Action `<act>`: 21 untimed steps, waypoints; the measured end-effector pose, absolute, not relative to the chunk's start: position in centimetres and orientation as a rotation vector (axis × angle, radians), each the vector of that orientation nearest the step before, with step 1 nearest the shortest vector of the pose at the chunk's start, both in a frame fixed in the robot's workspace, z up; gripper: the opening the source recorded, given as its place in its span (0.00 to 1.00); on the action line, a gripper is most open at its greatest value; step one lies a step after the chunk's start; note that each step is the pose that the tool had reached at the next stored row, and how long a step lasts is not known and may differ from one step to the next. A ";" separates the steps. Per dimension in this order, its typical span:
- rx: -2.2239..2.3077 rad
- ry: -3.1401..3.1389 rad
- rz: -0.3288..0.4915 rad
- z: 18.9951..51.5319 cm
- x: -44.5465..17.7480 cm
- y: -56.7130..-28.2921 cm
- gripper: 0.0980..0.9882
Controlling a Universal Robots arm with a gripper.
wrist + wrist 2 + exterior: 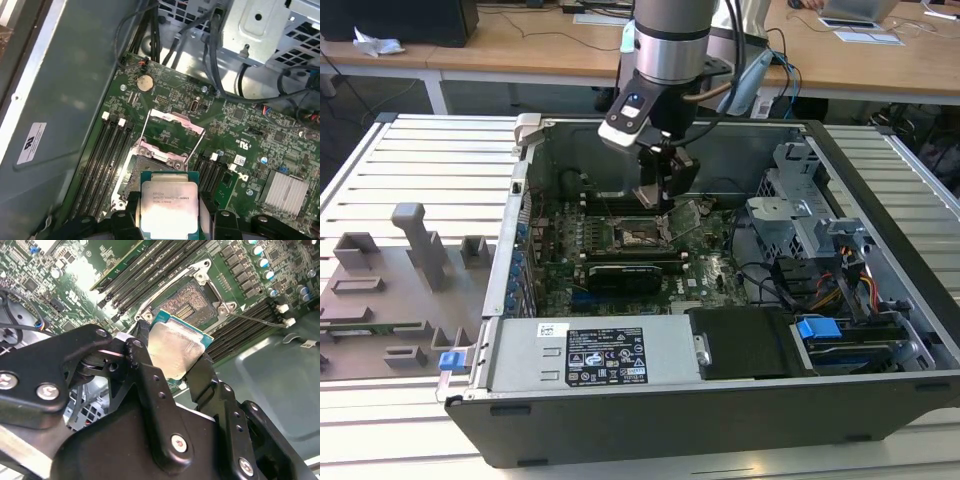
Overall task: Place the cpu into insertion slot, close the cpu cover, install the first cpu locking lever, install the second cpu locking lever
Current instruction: 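Place the cpu into insertion slot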
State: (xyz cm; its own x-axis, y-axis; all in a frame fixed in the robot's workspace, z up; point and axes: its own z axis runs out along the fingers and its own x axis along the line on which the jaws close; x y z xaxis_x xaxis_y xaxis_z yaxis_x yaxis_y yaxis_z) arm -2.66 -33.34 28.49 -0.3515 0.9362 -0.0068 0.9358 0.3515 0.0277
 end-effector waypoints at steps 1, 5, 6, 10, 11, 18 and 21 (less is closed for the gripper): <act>1.789 2.556 0.029 28.5 -2.7 -33.3 0.50; 1.834 2.522 0.026 28.5 -2.6 -33.3 0.50; 1.856 2.505 0.025 28.5 -2.6 -33.3 0.50; 1.903 2.469 0.022 28.5 -2.6 -33.3 0.50; 1.917 2.458 0.021 28.5 -2.6 -33.3 0.50; 2.030 2.361 0.015 28.5 -2.6 -33.3 0.50; 2.087 2.309 0.011 28.4 -2.6 -33.3 0.50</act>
